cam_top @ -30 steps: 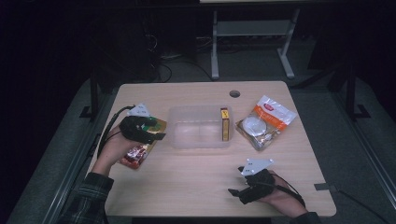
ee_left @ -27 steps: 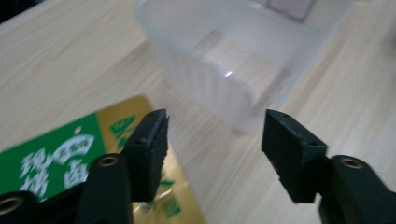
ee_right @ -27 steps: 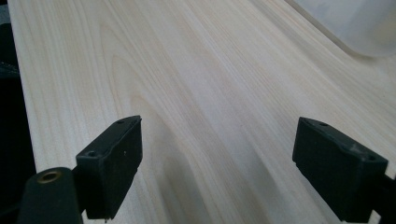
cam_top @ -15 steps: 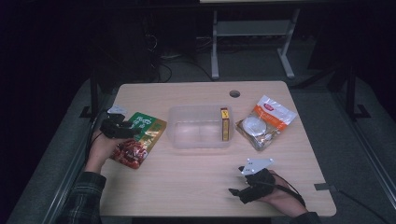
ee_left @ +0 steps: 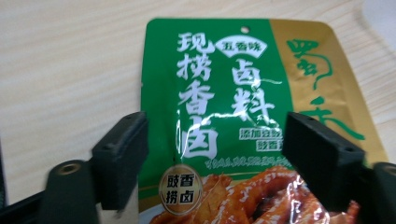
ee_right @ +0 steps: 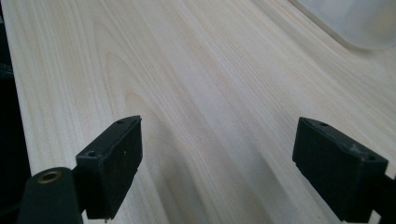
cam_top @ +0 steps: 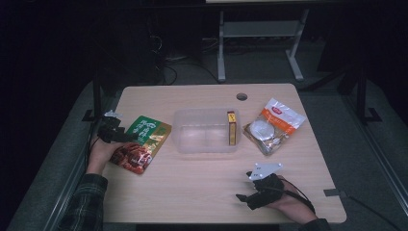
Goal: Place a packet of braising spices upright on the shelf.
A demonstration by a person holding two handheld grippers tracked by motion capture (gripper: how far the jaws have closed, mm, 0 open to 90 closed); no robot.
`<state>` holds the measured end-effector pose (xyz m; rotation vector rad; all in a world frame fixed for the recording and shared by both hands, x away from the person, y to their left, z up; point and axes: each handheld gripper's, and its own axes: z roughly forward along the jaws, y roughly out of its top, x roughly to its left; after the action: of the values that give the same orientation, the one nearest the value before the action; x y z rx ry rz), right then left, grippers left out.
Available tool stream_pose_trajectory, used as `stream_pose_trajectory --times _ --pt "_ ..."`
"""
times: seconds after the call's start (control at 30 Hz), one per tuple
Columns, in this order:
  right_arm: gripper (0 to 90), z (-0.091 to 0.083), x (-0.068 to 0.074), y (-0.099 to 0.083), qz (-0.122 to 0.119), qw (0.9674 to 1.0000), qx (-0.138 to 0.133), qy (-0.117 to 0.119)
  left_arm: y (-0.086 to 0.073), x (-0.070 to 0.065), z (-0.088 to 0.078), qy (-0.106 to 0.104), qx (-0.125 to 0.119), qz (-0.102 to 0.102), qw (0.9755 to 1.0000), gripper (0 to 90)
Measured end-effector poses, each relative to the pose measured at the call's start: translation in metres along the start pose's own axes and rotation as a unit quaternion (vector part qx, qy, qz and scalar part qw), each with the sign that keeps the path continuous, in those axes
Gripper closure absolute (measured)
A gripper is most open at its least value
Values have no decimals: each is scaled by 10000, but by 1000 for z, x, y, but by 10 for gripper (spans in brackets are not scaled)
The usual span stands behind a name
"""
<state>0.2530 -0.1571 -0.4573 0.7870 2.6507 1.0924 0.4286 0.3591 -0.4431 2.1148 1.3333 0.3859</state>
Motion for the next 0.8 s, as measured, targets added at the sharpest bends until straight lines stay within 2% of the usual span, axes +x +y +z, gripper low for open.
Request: stream_pose_trajectory --times 0.2,0.37,0.43,0.5,0.67,0.8 --pt "157 1 0 0 11 10000 19 8 -12 1 11 -91 75 -93 9999 142" --pt "157 1 -1 -1 4 10000 39 4 -14 2 11 -46 56 31 10000 127" --pt "157 1 -1 -1 19 10000 35 2 -15 5 12 -40 16 1 10000 127" --pt "157 1 -1 -1 28 10000 34 -11 -16 7 11 61 4 93 9999 127" --pt "157 1 -1 -1 36 10000 56 -11 -18 8 11 -7 -56 81 10000 129" --pt "157 1 -1 -1 16 10000 70 -15 -17 5 12 -15 1 168 9999 138"
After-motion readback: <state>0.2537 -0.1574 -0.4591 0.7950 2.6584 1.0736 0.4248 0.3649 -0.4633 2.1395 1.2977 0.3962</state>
